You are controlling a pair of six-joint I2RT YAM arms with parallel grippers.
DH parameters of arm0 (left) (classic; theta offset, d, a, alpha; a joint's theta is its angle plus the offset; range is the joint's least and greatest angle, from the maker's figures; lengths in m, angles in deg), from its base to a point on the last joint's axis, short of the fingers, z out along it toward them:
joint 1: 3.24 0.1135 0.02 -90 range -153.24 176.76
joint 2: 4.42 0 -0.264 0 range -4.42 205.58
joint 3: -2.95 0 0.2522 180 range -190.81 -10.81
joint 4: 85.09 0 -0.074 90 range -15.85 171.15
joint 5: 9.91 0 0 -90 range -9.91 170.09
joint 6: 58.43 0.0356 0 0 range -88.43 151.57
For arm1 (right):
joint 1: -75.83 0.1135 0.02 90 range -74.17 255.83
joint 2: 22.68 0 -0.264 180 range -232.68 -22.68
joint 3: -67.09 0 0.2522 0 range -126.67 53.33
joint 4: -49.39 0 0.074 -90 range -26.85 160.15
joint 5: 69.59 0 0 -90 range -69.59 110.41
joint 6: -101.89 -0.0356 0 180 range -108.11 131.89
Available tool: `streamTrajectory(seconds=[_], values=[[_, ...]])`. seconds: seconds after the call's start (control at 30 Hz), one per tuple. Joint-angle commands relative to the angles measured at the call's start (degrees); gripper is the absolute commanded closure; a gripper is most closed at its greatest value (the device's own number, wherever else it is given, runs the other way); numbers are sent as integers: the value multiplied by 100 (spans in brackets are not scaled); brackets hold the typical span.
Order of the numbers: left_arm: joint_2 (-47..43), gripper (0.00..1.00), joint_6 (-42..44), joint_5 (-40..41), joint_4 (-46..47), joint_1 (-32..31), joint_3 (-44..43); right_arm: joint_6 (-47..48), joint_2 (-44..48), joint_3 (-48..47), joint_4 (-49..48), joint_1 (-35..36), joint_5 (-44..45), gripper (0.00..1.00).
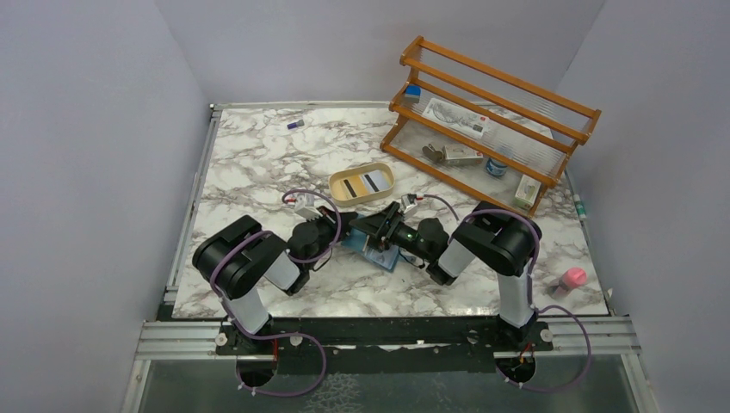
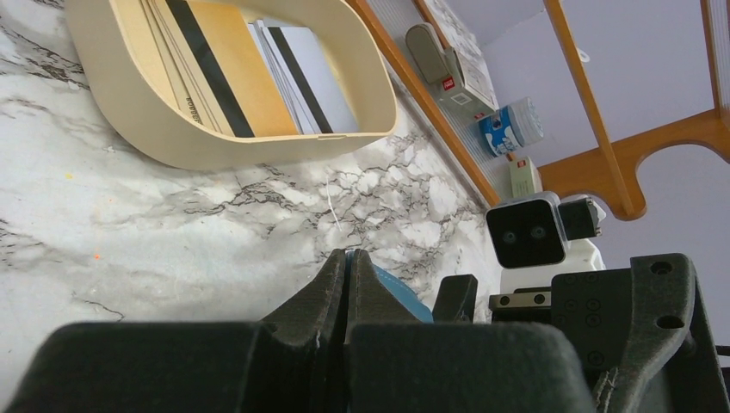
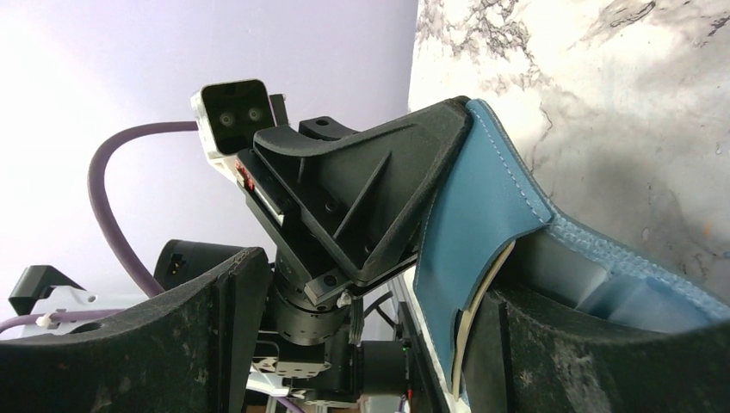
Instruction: Take the credit cards out of the card holder
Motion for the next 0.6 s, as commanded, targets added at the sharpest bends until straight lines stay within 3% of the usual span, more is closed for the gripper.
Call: streamTrajectory(seconds=[0.0,0.57], values=[[-118,100,108,-127,-7,-140,108,-99,150,-35,-958,80,187,21],[-285,100,362,-90,-447,-22,95,-274,722,-11,-570,81,-105,22]])
